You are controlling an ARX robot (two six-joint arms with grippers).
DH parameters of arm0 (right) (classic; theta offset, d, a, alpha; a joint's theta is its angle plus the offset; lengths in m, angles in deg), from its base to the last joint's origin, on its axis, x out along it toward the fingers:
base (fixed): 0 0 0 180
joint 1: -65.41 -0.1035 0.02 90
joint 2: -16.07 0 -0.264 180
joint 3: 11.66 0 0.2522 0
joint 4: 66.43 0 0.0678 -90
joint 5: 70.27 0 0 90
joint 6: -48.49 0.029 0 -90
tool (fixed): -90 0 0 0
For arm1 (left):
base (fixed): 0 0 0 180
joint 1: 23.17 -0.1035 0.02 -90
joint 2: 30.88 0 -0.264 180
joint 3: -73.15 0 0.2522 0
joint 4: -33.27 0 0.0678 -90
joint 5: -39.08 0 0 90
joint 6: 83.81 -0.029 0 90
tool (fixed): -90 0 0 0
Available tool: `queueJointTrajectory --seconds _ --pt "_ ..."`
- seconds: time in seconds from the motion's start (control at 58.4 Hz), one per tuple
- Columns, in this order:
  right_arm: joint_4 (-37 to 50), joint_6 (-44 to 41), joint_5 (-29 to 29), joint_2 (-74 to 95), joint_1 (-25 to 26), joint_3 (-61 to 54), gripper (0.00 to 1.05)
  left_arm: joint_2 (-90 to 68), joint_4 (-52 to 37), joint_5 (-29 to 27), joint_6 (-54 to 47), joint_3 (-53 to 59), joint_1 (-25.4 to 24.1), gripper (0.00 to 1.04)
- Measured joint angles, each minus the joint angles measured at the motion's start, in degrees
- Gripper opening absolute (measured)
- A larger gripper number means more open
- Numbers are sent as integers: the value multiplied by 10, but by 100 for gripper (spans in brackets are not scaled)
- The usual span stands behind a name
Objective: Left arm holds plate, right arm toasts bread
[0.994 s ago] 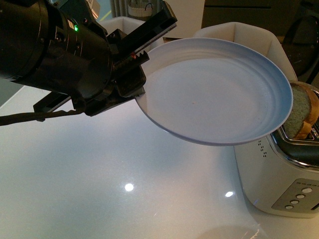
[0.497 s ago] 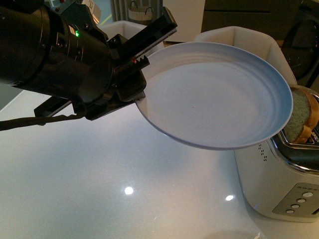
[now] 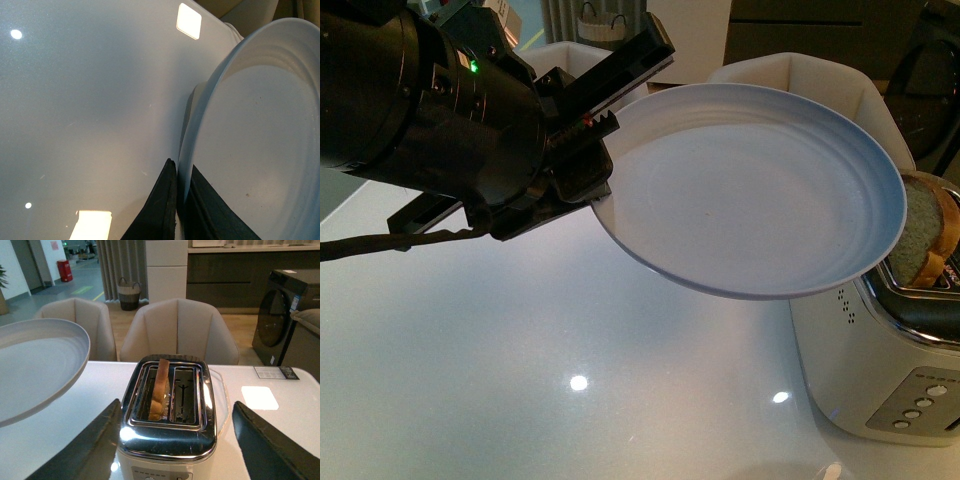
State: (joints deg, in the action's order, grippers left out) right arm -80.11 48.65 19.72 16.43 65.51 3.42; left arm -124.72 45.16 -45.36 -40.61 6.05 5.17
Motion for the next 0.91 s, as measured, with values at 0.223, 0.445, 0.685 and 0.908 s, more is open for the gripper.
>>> queueJointTrajectory --seconds 0.223,0.445,0.685,0.908 --pt "0 0 0 0 0 0 96 0 0 -136 42 0 11 3" --pt "0 0 0 0 0 0 96 4 -5 -118 62 -1 -11 3" --pt "0 0 0 0 0 0 96 -6 -65 -59 46 4 -123 3" --pt "0 0 0 0 0 0 96 -103 -141 9 -55 35 -249 3"
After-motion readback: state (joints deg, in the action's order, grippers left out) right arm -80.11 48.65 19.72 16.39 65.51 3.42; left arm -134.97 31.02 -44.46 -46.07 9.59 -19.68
